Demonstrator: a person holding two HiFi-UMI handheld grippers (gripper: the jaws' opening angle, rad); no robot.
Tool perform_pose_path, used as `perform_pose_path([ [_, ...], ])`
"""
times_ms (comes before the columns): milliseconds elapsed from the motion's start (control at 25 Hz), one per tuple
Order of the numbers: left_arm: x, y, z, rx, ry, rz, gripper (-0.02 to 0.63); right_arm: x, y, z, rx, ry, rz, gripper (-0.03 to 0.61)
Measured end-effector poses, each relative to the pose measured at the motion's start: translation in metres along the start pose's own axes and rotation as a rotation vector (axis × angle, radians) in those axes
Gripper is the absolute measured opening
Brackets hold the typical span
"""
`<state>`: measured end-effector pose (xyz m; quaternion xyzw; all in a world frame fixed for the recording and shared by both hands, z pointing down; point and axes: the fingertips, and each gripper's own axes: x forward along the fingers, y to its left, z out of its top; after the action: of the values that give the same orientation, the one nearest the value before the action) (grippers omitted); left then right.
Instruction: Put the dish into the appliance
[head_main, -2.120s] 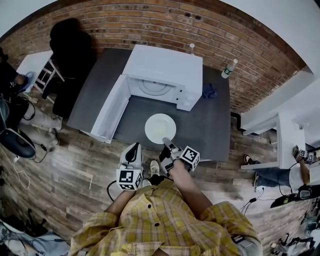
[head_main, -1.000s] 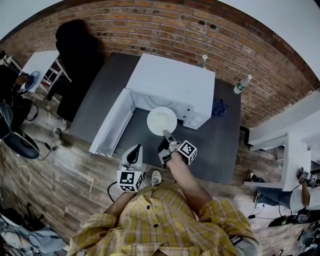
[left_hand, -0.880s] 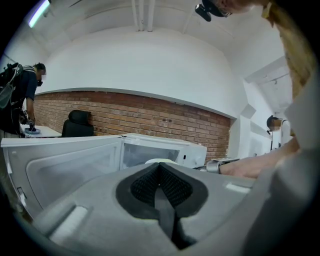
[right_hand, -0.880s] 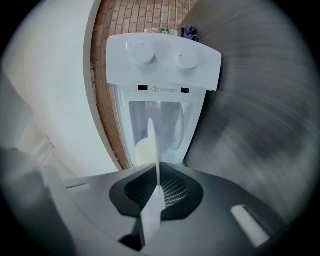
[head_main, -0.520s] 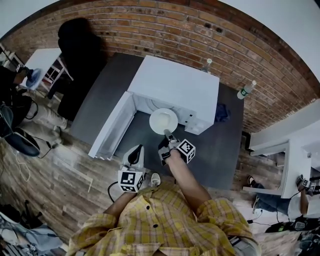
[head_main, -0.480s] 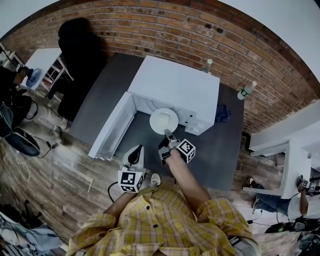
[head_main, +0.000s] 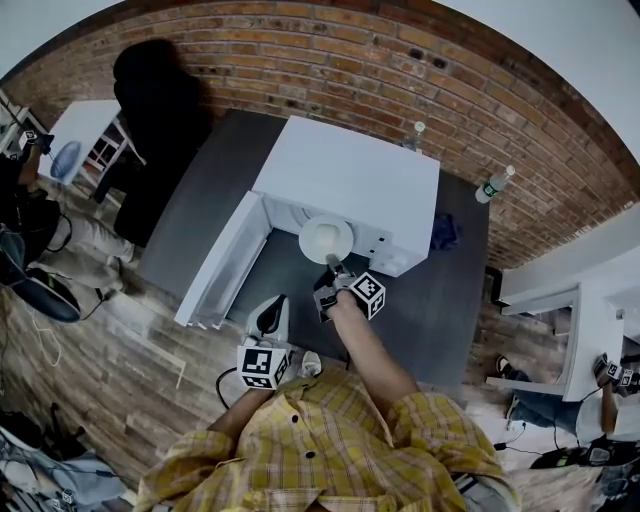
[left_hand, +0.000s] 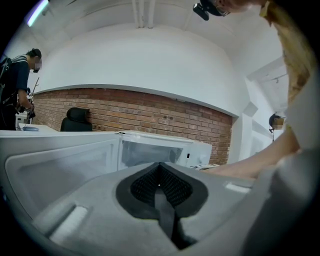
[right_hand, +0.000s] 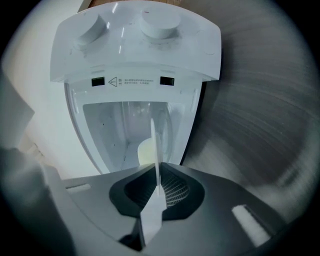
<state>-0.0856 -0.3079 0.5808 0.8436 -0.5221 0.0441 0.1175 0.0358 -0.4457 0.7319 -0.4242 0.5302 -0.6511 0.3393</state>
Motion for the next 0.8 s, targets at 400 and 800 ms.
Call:
perform_pose_path([
  [400, 0.007, -0.002, -0.003, 0.013, 0.017, -0.009, -0.003, 0.021, -0.020, 0.010, 0.067, -0.040, -0.015, 0.017],
  [800, 0.012, 0.000, -0.008, 0.002, 0.022, 0.002, -0.003, 0.043, -0.024, 0.009, 0.101, -0.095, 0.003, 0.012],
])
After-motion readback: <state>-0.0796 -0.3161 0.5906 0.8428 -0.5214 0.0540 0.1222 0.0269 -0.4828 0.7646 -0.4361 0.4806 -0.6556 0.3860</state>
